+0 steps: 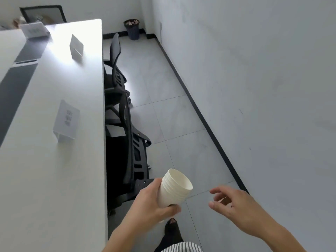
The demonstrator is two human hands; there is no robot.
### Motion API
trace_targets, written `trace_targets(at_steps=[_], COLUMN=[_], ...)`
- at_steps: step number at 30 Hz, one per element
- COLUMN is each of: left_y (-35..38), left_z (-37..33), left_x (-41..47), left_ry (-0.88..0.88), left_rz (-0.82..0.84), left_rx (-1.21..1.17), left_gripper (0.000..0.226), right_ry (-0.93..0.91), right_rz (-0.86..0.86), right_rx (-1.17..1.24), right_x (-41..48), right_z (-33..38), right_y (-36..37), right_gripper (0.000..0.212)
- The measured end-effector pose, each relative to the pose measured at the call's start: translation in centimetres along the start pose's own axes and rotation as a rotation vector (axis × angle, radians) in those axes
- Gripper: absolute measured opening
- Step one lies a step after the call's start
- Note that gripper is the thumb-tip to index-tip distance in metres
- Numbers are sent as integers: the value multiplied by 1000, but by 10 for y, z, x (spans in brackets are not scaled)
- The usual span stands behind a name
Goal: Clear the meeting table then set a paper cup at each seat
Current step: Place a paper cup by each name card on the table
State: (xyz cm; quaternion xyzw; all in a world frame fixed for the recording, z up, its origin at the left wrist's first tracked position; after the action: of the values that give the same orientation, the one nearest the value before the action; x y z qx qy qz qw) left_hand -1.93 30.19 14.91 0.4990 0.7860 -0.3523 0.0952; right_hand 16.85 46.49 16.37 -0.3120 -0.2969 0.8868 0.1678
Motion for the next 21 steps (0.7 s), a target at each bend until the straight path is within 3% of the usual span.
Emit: trace_targets(at_steps=[6,13,21], left_y=[-56,-84,-142], left_z=[-64,-96,-186], left_x=[93,211,352], left_ry=[52,-58,-75], left_rz=[-19,-43,-273], left_rx=[60,28,-14], left_gripper=[63,62,64], right_ry=[-64,-99,-234], right_rz=[-87,104,97], right_rx=[62,-21,-115], right_x=[89,223,417], right_z=[24,11,42], right_y=[-72,-143,-276], right_gripper=[29,31,30])
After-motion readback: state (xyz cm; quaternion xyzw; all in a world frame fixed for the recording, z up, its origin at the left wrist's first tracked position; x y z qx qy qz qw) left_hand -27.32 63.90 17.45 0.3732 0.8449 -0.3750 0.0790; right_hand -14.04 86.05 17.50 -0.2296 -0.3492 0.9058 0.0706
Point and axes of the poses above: each hand's wrist, its own x-axis towards the middle knuckle, its own y-axis out of the palm, z = x × y, the point moved 3 cm from there along x, towards the middle knuckle, and after that the axes turned 7 degrees about -y, right-handed, at the moved point
